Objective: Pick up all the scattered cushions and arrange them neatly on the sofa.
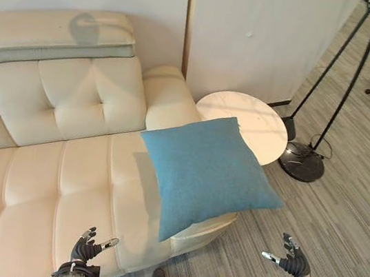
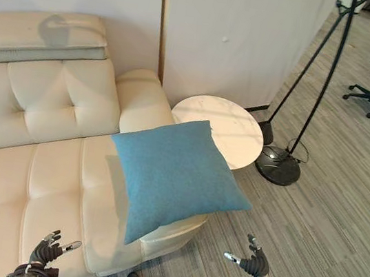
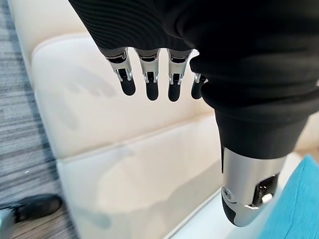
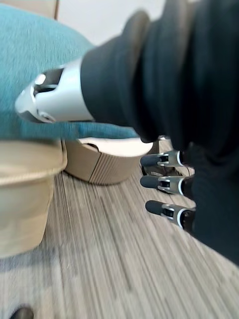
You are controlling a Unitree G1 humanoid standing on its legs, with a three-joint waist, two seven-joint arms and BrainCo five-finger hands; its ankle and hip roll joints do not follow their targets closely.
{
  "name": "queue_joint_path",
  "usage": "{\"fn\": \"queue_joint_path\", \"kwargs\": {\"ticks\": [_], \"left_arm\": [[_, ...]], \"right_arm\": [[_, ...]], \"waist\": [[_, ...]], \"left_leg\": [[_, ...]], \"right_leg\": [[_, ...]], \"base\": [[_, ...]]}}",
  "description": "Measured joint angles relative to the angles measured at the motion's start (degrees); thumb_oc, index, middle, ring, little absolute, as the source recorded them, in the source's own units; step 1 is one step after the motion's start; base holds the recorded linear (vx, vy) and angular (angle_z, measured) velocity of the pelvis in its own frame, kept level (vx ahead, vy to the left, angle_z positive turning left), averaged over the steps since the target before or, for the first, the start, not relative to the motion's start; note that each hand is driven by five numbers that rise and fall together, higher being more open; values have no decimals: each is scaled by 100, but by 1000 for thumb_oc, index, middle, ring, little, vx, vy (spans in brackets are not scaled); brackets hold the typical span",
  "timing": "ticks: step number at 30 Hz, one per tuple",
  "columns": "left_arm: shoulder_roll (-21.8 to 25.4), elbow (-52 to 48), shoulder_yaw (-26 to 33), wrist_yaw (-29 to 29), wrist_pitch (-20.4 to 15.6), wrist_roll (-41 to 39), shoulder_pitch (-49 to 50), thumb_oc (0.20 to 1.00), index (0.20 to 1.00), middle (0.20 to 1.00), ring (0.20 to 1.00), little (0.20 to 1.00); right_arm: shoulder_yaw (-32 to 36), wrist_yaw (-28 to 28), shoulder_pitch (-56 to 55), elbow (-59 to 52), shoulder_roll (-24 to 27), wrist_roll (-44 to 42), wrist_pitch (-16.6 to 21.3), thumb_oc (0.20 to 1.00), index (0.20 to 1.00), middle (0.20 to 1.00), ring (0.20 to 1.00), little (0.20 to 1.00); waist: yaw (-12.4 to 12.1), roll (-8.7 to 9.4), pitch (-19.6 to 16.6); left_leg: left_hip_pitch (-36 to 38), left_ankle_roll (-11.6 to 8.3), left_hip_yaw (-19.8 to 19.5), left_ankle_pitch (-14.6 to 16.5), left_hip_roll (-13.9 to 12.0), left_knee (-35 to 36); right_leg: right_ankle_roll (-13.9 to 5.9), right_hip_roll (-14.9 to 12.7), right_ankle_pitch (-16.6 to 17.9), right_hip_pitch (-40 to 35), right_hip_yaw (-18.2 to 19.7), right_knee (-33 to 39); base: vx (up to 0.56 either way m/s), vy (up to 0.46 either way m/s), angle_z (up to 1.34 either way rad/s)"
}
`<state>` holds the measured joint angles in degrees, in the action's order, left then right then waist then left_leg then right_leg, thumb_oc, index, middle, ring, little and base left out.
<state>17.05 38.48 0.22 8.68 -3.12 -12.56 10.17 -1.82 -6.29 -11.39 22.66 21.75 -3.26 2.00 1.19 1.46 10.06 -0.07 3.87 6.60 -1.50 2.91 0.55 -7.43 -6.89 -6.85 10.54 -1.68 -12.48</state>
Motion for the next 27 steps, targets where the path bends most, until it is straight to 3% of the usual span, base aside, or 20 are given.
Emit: {"fn": "queue_joint_path", "kwargs": {"ticks": [1, 3, 7, 12, 17, 21, 24, 27], "left_arm": [[0, -4, -10, -2, -2, 1, 12, 1000, 1000, 1000, 1000, 1000], [31, -10, -9, -3, 0, 1, 54, 1000, 1000, 1000, 1000, 1000], [-7, -270, -19, -45, -4, 9, 150, 1000, 1000, 1000, 1000, 1000], [-127, -481, -219, -131, -44, 3, 3, 1000, 1000, 1000, 1000, 1000], [-148, -677, -648, -172, -97, -6, -378, 1000, 1000, 1000, 1000, 1000], [-72, -677, -992, -184, -119, -225, -686, 1000, 1000, 1000, 1000, 1000], [-155, -671, -1443, -97, -161, -279, -1317, 1000, 1000, 1000, 1000, 1000], [-212, -411, -1681, 86, -242, -556, -2081, 1000, 1000, 1000, 1000, 1000]], "right_arm": [[94, -40, 2, 1, 2, 1, 1, 1000, 1000, 1000, 1000, 1000], [257, -78, 96, 73, 15, 69, -1, 1000, 1000, 1000, 1000, 1000], [475, -121, 306, 62, 330, 222, -25, 1000, 1000, 1000, 1000, 1000], [507, -230, 639, -291, 1014, 337, -88, 1000, 1000, 1000, 1000, 1000], [171, -130, 1105, -216, 1554, 323, -126, 1000, 1000, 1000, 1000, 1000], [-475, 12, 1781, 220, 1653, 186, -131, 1000, 1000, 1000, 1000, 1000], [-1055, 75, 2647, 566, 1530, -192, -138, 1000, 1000, 1000, 1000, 1000], [-1604, 24, 3770, 1112, 1237, -557, -110, 1000, 1000, 1000, 1000, 1000]], "waist": [[73, 0, -3], [71, 97, 33], [-22, -12, 23], [-9, -181, 2], [-34, -152, 33], [-54, -100, 88], [-225, -190, 346], [-206, -238, 667]], "left_leg": [[48, 63, -148, -44, 35, -7], [234, -34, -227, 63, 85, 54], [451, -216, -279, 227, -144, 221], [517, -516, -278, 189, -576, 217], [440, -666, -350, 117, -732, 230], [91, -733, -492, 48, -718, 246], [-413, -701, -605, -183, -643, 245], [-913, -742, -625, -297, -581, 164]], "right_leg": [[-49, 39, 251, -96, 205, 373], [-12, 33, 816, -124, 352, 755], [131, 59, 1398, -398, -131, 1107], [463, 526, 1616, -777, -327, 1713], [556, 637, 1550, -813, -623, 1733], [529, 603, 1567, -534, -740, 1723], [513, 522, 1742, -67, -809, 1705], [502, 463, 1877, 393, -811, 1687]], "base": [[103, -140, 66], [145, -212, 49], [114, -187, 8], [41, -144, 5], [-28, -108, 23], [-178, -63, 22], [-209, -17, 19], [-180, -11, 5]]}}
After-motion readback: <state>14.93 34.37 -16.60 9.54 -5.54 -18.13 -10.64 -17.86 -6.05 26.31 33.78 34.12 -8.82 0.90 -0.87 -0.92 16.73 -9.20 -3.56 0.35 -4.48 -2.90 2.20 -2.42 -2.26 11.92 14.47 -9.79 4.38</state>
